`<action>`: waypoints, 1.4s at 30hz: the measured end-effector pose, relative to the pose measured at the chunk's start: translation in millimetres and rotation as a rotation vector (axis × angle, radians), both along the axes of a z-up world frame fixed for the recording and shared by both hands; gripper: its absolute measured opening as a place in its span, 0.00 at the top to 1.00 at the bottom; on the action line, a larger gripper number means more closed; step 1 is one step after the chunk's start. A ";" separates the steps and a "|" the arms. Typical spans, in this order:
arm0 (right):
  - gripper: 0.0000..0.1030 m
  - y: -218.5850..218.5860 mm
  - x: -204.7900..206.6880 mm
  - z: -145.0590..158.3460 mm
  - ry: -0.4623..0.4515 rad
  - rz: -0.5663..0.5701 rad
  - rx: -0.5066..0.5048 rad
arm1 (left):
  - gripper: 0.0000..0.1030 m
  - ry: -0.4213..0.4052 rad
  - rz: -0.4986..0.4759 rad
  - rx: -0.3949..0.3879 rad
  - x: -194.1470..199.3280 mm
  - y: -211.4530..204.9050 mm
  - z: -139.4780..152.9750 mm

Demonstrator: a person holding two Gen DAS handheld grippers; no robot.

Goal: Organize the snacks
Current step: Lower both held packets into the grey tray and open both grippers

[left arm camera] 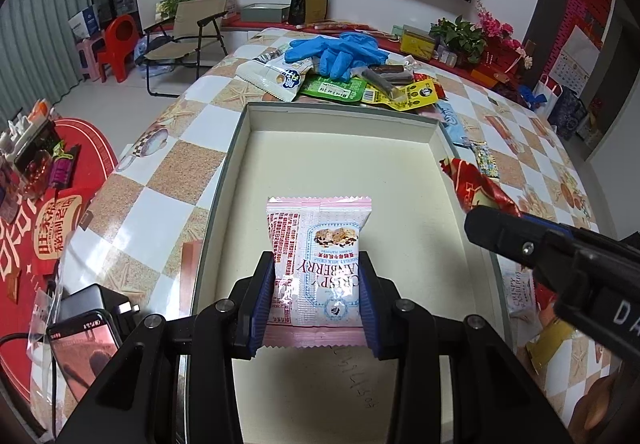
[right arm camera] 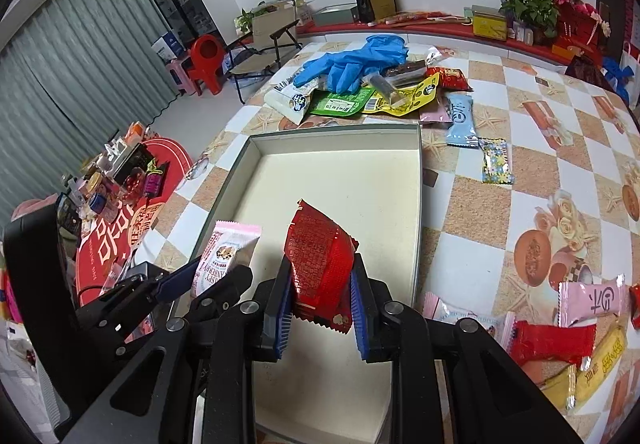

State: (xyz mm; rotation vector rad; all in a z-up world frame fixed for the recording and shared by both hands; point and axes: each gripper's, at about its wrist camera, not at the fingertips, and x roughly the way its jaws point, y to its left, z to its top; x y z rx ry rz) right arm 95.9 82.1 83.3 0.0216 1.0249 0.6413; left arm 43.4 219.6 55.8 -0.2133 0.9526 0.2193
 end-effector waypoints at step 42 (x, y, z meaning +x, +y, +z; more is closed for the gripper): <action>0.07 28.8 51.2 -5.0 0.031 -0.023 0.020 | 0.34 0.027 0.068 -0.049 19.5 20.2 -10.1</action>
